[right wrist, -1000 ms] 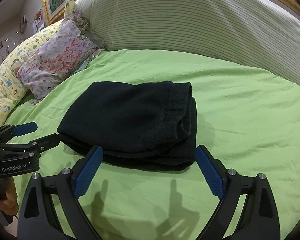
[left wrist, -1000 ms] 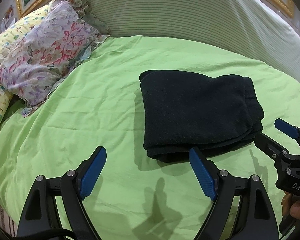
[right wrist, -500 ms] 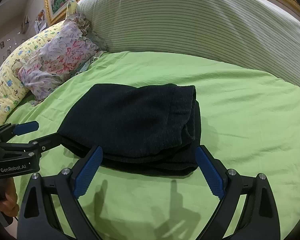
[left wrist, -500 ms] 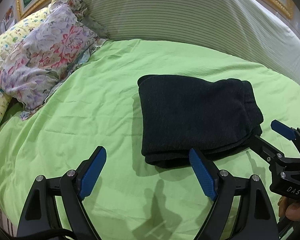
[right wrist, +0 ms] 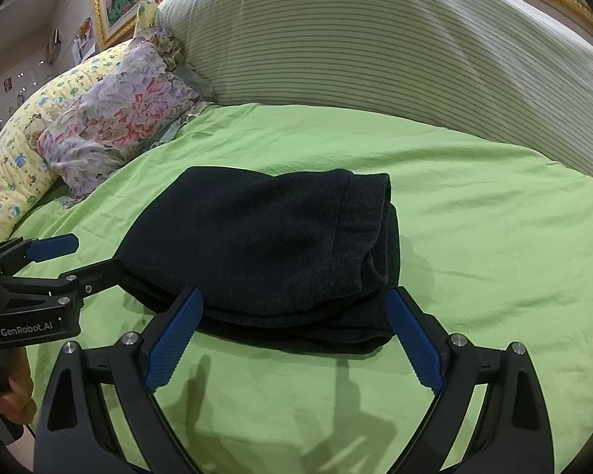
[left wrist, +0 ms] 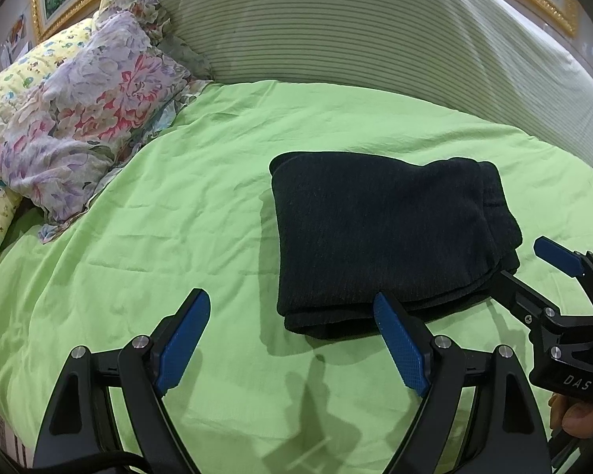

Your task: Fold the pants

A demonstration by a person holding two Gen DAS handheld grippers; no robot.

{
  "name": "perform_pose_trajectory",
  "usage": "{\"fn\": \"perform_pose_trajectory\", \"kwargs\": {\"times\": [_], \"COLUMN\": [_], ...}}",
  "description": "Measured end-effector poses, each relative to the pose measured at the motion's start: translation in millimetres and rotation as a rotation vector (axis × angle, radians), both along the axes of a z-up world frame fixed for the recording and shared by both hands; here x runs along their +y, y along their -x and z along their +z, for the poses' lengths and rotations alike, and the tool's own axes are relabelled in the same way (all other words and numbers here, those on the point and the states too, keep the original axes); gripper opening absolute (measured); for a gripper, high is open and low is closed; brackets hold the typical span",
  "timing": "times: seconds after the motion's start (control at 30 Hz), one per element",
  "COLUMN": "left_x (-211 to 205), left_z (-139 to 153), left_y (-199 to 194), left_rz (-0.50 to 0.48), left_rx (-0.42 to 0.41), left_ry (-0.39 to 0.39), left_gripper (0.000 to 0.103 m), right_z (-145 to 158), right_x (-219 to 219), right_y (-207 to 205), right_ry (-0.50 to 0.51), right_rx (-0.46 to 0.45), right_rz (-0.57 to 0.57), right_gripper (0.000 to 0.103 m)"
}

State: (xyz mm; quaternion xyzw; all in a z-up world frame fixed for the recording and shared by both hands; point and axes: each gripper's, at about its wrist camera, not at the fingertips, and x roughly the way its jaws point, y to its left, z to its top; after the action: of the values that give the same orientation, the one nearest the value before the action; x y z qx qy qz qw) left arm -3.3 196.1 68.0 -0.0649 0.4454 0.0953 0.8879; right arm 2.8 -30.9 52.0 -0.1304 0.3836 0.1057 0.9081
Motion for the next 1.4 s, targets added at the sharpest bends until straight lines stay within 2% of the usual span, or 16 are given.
{"fn": "perform_pose_trajectory", "kwargs": {"times": [1.4], "left_x": [2.1], "left_z": [3.9], "left_y": [-4.7], "left_rz": [0.01], "left_rx": [-0.007], "left_ry": [0.001], "left_gripper": [0.086], "right_z": [-0.4], "right_x": [2.4], "right_y": [-2.0], "right_ry": [-0.009], "right_rx": [-0.005], "right_rz": [-0.012], "right_gripper": [0.094]}}
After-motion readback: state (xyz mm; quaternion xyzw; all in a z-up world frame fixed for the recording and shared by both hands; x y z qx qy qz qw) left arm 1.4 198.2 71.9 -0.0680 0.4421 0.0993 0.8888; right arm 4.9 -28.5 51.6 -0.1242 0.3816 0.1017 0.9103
